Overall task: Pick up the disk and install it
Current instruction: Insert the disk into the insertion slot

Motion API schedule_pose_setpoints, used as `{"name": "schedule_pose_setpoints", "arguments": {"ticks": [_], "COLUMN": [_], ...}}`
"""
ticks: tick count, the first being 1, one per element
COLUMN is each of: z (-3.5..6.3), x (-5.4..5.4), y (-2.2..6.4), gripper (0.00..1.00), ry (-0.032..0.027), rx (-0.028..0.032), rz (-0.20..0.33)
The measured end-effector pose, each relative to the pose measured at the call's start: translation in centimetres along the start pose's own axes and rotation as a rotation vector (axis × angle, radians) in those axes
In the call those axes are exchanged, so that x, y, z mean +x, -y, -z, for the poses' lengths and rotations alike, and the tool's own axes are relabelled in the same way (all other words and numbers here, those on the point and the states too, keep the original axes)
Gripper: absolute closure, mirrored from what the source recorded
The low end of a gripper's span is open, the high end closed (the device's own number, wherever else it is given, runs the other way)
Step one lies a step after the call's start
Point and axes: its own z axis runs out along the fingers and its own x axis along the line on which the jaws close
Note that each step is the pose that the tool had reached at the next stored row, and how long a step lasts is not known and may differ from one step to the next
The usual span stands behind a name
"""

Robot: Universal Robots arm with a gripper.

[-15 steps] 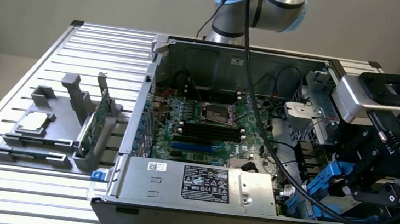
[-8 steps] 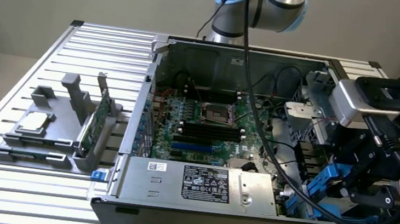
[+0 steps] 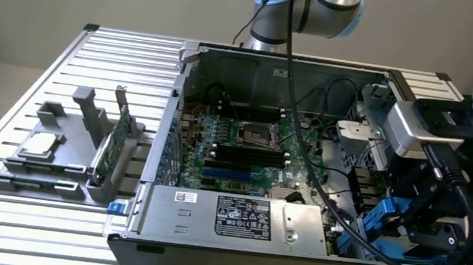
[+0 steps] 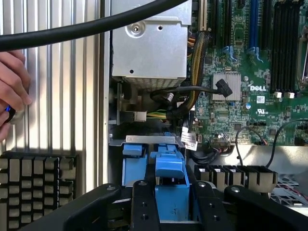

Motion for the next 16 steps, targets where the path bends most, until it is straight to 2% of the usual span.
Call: {"name": "schedule_pose_setpoints", "arguments": {"ticks": [8,9,16], "z": [-0.41,-0.43,-0.25], "x": [0.02,0.01,-0.21], "y": [-0.03,-0.04,-0.05], "gripper": [0.66,0.60,0.60], "ry": [0.0001,0.0000,-0.0001], "rx": [-0.0002,0.0000,0.0000], "rz": [0.000,0.000,0.001]}}
